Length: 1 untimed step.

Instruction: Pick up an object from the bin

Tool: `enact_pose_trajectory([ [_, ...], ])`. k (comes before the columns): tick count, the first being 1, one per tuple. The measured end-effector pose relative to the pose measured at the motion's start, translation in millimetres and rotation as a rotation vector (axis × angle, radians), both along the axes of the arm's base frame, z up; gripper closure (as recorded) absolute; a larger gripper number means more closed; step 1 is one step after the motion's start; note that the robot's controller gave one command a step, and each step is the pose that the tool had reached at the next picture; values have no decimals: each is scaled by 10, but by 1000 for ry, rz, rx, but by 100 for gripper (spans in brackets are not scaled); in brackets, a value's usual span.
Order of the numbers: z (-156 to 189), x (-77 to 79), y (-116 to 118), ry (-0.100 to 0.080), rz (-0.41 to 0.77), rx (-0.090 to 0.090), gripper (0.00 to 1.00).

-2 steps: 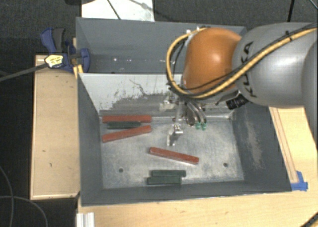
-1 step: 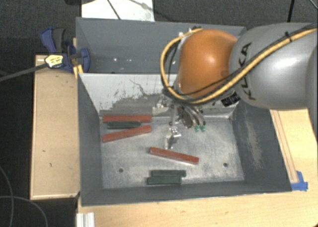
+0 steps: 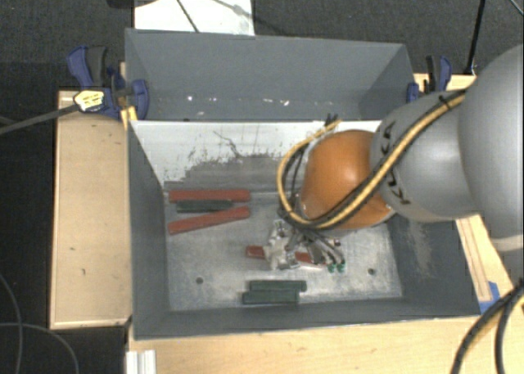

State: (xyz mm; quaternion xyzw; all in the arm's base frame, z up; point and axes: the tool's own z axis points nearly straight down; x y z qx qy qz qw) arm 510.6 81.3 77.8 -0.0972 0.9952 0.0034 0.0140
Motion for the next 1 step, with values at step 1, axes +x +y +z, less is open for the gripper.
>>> enact_pose_trajectory([
  [1, 14, 30, -5, -11, -4, 1, 0],
])
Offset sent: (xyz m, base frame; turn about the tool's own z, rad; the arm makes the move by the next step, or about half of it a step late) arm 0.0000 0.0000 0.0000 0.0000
